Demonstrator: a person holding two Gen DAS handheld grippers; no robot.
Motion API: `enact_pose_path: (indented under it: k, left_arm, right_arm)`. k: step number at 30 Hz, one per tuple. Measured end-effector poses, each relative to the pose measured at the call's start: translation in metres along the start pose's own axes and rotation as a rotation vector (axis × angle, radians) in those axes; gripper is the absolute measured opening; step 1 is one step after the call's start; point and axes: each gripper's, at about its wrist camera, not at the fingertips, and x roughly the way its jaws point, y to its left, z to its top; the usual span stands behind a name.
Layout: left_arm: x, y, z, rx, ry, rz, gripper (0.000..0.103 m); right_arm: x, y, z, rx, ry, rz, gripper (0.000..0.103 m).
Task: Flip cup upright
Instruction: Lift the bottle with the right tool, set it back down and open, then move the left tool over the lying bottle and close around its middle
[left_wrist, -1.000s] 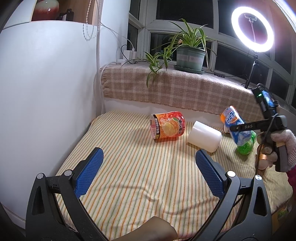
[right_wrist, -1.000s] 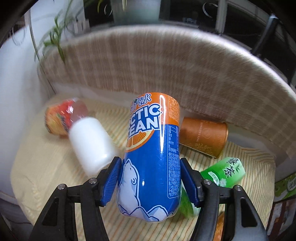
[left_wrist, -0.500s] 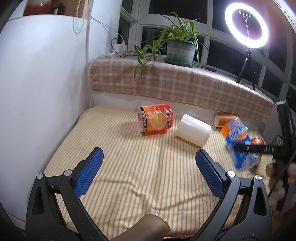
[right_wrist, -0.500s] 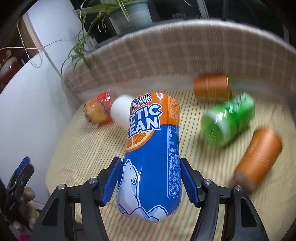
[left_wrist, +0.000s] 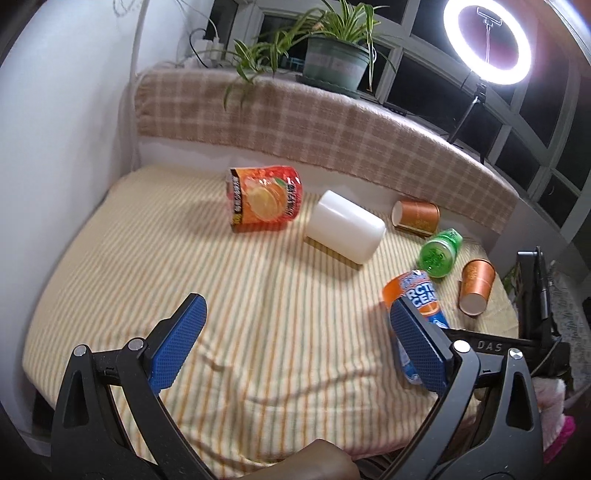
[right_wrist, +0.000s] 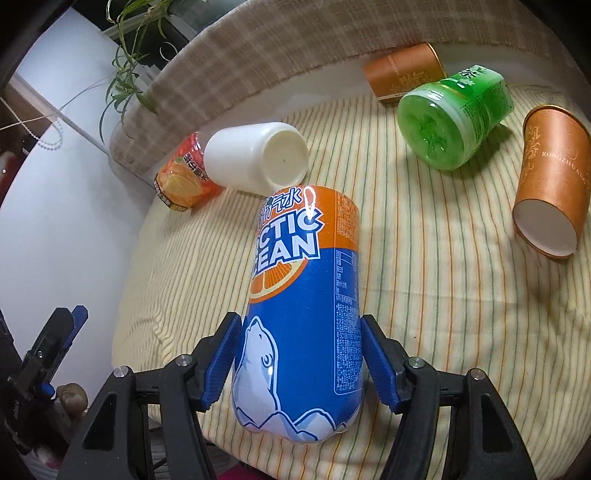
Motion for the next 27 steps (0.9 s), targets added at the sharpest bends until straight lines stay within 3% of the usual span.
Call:
enact_pose_path:
  k: [2, 7, 14, 22, 27]
  left_arm:
    - [0.004, 0.0, 0.001, -0.008, 0.019, -0.015, 0.101]
    - [0.016, -0.001, 0.003, -0.035, 0.077, -0.062, 0.101]
    - [0.042, -0.012, 0.007, -0.082, 0.206, -0.159, 0.101]
    - [0.081, -0.041, 0.009, -0.128, 0.343, -0.286, 0.101]
    - [0.102, -0.056, 0.009, -0.16, 0.402, -0.319, 0.101]
  right_arm:
    - [-0.001, 0.001, 0.0, -0.014, -0.004, -0.007, 0.069]
    - [-0.013, 0.005, -0.002, -0.051, -0.039, -0.019, 0.083]
    - [-0.049, -0.002, -0.015, -0.061, -0.129, -0.07, 0.083]
    - [-0.078, -0.03, -0.035, 0.011, -0.192, -0.125, 0.083]
    - [-0.088, -0.048, -0.042, 0.055, -0.207, -0.142, 0.083]
